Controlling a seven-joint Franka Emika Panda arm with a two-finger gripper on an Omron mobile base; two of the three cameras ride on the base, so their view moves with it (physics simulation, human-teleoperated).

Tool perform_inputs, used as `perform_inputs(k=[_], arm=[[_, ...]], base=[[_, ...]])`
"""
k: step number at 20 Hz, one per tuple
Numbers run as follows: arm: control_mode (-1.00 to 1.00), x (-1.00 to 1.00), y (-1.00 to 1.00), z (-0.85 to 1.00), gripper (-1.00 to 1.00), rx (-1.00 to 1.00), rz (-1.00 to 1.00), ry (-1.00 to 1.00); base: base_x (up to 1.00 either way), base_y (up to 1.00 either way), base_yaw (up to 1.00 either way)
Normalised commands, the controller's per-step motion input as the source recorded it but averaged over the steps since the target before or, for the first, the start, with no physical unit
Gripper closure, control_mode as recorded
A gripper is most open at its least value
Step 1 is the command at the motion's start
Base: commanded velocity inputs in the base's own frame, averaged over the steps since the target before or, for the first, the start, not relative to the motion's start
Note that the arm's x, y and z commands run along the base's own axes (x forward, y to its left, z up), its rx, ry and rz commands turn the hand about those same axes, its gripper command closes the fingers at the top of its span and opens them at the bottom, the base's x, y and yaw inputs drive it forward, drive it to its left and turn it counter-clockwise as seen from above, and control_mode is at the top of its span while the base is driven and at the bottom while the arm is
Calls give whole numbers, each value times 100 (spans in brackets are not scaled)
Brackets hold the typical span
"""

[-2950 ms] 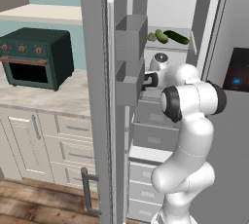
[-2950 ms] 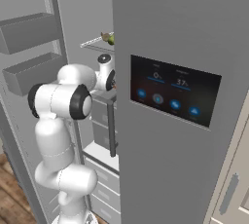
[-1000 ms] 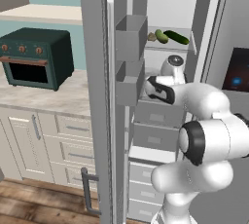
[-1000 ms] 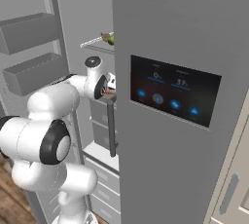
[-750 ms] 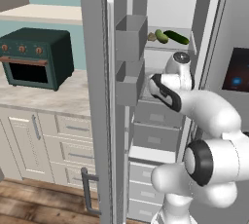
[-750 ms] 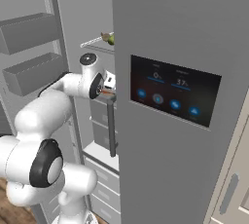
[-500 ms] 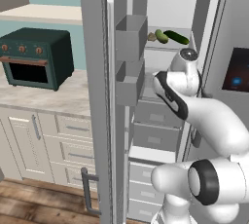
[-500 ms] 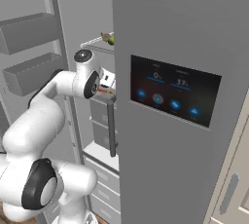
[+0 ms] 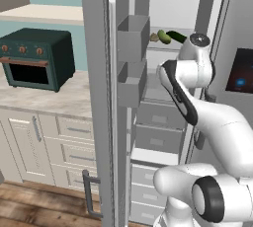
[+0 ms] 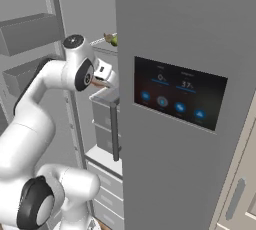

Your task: Take the squash and cucumber from the second highest rack and move them to the highest rack where the cucumber and garlic are located, to maximize freezer space. Close the freezer door after rearranging.

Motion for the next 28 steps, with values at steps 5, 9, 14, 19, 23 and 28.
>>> perform_inputs(k=[5, 9, 14, 19, 23, 28], arm=[[-100, -17, 1, 58, 100, 0, -5, 5], [-100, -2, 0, 49, 100, 0, -7, 0], [-100, 6, 0, 25, 100, 0, -8, 0], [-100, 31, 0, 2, 100, 0, -2, 0], [-100, 51, -2, 3, 100, 0, 0, 0], [-100, 51, -1, 4, 100, 0, -1, -1]], base=[[0, 0, 0], [0, 0, 0], [0, 0, 0], [0, 0, 0], [0, 0, 0], [0, 0, 0]])
